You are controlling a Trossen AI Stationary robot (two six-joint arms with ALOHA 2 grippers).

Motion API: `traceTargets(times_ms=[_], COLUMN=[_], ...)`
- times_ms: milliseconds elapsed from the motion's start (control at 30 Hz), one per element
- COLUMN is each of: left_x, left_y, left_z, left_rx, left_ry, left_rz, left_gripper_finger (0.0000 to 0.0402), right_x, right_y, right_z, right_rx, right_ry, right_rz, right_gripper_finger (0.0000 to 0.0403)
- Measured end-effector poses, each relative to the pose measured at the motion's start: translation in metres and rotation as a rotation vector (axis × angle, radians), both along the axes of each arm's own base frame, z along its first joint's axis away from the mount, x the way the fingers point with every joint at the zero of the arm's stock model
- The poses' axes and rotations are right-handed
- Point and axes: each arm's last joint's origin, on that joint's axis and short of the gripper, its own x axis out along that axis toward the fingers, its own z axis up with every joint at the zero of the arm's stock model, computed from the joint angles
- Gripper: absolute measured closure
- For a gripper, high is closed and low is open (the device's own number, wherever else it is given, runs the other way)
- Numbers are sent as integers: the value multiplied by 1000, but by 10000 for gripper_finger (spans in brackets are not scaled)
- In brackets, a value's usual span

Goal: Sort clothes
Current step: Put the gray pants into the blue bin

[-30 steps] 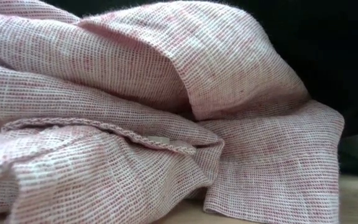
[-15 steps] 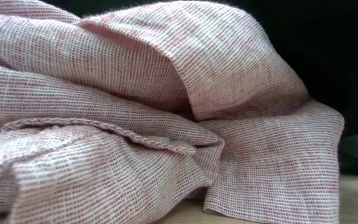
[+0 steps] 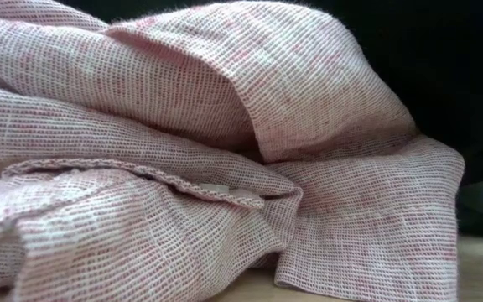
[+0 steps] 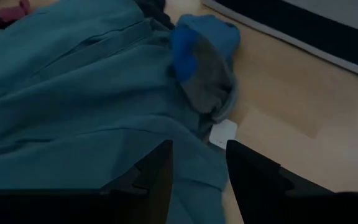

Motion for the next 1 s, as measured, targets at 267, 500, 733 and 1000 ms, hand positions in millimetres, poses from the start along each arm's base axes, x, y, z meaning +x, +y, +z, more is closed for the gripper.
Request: traceTargets(times_ms=[267, 500, 733, 1000], left_x=[45, 81, 114, 130], left_y=[-15, -36, -50, -59], left_z=[-14, -41, -73, -89], left_rx=[1, 59, 66, 45], left_ry=[80, 170, 267, 299], left_rz=[-125, -298, -335, -276], left_gripper_finger=[232, 232, 232, 232], right_x=[-52, -89, -114, -127], right_y=[-10, -38, -58, -68], right_z=[-10, -10, -12, -16], right_rx=[32, 50, 84, 77], right_ry=[-92, -137, -168, -132], right_rz=[27, 136, 256, 342], right_gripper_finger=[269, 281, 282, 285])
